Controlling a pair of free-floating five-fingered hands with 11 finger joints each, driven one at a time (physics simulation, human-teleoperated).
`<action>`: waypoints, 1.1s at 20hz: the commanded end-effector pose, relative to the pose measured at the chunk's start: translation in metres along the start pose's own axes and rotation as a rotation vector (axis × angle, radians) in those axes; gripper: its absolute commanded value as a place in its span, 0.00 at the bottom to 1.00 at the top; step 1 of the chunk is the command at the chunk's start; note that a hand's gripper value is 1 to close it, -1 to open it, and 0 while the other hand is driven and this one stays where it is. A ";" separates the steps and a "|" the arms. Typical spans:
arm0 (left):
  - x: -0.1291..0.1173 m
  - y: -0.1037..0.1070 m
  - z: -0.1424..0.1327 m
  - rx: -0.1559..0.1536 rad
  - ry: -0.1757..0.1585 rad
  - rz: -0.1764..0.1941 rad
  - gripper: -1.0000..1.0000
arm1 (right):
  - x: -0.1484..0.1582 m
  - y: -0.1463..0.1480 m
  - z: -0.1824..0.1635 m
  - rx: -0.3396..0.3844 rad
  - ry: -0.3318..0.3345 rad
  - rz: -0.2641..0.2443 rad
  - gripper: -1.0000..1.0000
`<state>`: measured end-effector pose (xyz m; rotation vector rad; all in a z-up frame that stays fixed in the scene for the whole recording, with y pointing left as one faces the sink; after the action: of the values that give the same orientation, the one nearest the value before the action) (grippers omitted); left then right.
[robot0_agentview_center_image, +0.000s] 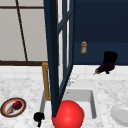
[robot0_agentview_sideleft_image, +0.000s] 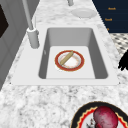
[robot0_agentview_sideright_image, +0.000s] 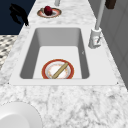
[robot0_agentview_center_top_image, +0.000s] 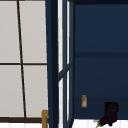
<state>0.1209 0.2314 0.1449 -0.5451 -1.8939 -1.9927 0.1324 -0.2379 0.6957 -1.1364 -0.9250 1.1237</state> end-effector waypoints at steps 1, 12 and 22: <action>0.000 0.000 0.000 0.000 0.000 0.000 0.50 | 0.012 -0.030 0.008 -0.002 0.069 -0.010 1.00; 0.000 0.000 0.000 0.000 0.000 0.000 0.50 | 0.040 -0.084 -0.041 0.022 0.065 -0.008 1.00; 0.000 0.000 0.000 0.000 0.000 0.000 0.50 | 0.045 -0.048 -0.138 -0.021 0.028 0.029 1.00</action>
<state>0.1209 0.2314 0.1449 -0.5451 -1.8939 -1.9927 0.2613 -0.2201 0.7398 -1.1756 -0.8978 1.0791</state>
